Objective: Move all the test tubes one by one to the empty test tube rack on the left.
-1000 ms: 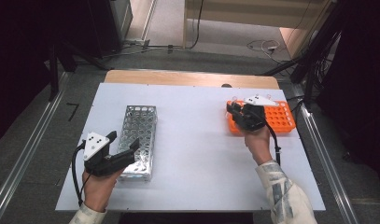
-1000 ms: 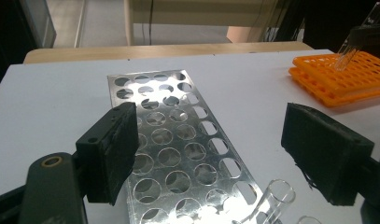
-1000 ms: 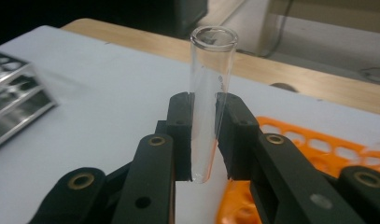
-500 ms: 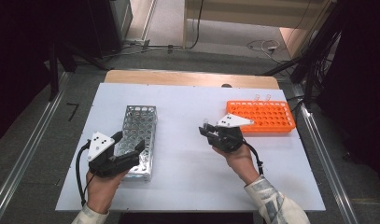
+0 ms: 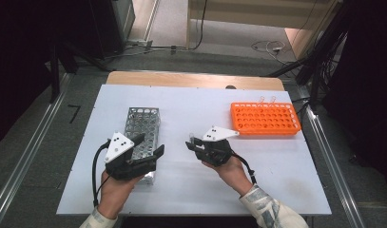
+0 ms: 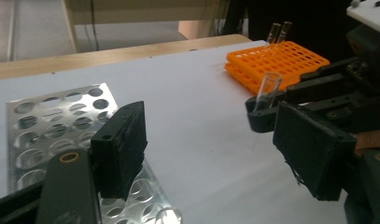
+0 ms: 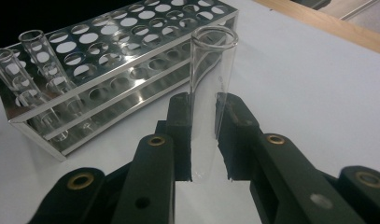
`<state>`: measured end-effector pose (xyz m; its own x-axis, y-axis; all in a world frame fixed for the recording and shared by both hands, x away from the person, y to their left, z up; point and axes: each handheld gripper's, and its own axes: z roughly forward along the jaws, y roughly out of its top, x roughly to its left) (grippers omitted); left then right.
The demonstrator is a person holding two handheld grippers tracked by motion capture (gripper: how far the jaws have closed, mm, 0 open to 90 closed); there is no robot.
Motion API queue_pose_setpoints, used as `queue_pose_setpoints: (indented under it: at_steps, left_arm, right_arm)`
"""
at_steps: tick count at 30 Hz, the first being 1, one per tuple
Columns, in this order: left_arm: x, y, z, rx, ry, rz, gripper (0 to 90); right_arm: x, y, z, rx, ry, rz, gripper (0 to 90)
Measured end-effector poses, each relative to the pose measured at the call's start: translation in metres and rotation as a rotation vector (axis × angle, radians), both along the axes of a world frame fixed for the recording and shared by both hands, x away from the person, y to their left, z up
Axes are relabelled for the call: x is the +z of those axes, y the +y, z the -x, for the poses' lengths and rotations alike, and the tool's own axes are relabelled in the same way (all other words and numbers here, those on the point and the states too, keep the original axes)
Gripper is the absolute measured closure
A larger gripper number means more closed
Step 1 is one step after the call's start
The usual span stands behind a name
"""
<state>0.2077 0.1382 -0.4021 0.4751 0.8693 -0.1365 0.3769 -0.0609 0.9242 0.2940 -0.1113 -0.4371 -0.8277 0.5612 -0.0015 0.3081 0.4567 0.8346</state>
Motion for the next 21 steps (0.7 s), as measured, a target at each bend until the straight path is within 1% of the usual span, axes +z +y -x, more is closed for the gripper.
queue_pose_setpoints:
  at_steps: [4,6,10,13,16,21]
  left_arm:
    - [-0.001,-0.014,-0.006,-0.056,0.017,-0.014,29.0]
    - [-0.002,-0.021,-0.009,-0.084,0.026,-0.026,33.1]
    - [-0.005,-0.033,-0.016,-0.129,0.036,-0.034,41.3]
    - [-0.008,-0.040,-0.021,-0.146,0.046,-0.040,49.9]
    - [-0.010,-0.045,-0.025,-0.151,0.047,-0.059,57.4]
    - [-0.012,-0.050,-0.029,-0.157,0.053,-0.066,66.0]
  right_arm:
    - [-0.001,0.006,0.004,0.020,-0.003,0.004,73.2]
    - [0.000,0.009,0.006,0.031,-0.003,0.000,73.2]
    - [0.000,0.014,0.011,0.050,-0.002,0.000,73.1]
    - [-0.002,0.017,0.013,0.061,0.004,0.008,73.1]
    - [-0.001,0.019,0.015,0.071,0.001,0.002,73.2]
    - [0.000,0.019,0.017,0.082,0.003,-0.005,73.1]
